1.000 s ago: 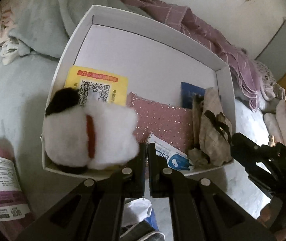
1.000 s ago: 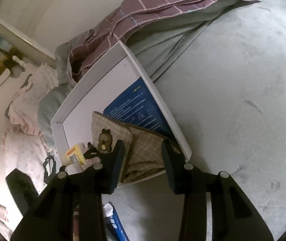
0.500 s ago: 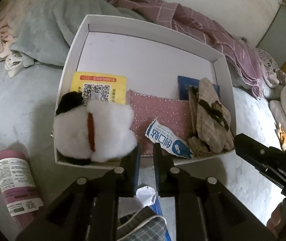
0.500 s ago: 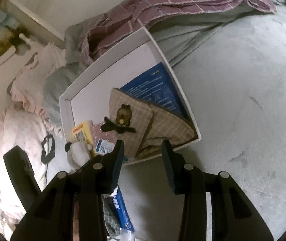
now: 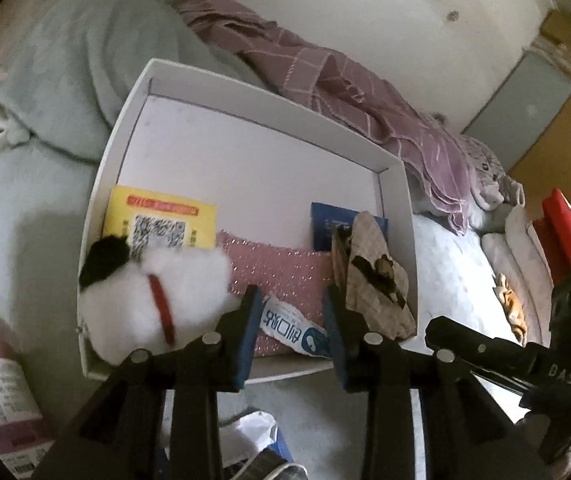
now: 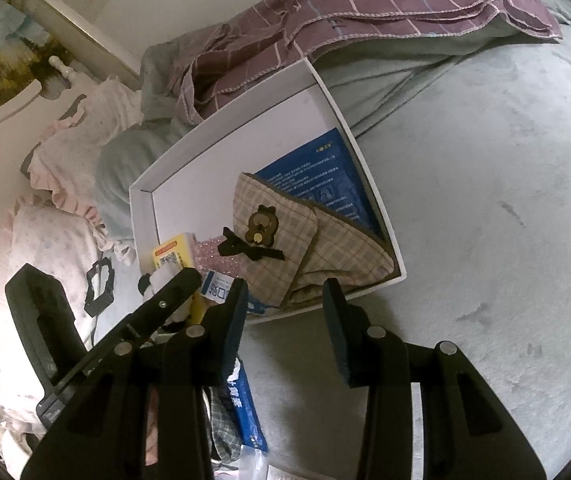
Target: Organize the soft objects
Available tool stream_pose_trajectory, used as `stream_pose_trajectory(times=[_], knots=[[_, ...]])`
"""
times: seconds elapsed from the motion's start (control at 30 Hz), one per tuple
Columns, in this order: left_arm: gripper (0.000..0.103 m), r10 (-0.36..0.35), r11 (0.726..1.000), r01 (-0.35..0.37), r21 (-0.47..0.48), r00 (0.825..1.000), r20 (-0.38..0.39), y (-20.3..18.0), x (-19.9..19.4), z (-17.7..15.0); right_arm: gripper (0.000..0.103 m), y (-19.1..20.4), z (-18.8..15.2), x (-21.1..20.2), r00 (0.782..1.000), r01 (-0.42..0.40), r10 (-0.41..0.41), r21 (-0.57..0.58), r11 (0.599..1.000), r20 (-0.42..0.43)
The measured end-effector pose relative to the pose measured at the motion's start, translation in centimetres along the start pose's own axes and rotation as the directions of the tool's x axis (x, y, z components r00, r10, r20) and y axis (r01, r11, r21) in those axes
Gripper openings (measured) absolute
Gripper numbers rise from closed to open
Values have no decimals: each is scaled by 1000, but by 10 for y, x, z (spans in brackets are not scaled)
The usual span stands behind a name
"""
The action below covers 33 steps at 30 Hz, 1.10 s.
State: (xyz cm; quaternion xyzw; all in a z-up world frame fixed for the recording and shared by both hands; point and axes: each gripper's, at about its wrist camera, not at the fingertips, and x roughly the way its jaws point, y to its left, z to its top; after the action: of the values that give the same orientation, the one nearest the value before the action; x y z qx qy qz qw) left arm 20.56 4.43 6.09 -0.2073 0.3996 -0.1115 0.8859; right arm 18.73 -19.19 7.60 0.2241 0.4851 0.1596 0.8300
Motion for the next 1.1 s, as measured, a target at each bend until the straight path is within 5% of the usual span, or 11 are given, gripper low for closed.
stream_pose_trajectory(times=[0.33, 0.63, 0.8, 0.9, 1.0, 1.1], knots=[[3, 117, 989, -109, 97, 990, -78, -8, 25, -6, 41, 0, 0, 0, 1000, -3, 3, -1, 1000, 1], [0, 158, 985, -156, 69, 987, -28, -5, 7, -8, 41, -2, -1, -5, 1000, -12, 12, 7, 1000, 10], [0, 129, 991, -128, 43, 992, -8, 1, -5, -6, 41, -2, -1, -6, 1000, -17, 17, 8, 1000, 8], [0, 49, 998, -49, 32, 999, 23, 3, -12, -5, 41, -2, -1, -5, 1000, -21, 21, 8, 1000, 5], [13, -24, 999, 25, -26, 999, 40, 10, -16, 1, 41, -2, 0, -5, 1000, -29, 29, 12, 1000, 1], [14, -37, 997, 38, -61, 999, 14, 18, -12, 8, 41, -2, 0, -6, 1000, -24, 24, 13, 1000, 5]])
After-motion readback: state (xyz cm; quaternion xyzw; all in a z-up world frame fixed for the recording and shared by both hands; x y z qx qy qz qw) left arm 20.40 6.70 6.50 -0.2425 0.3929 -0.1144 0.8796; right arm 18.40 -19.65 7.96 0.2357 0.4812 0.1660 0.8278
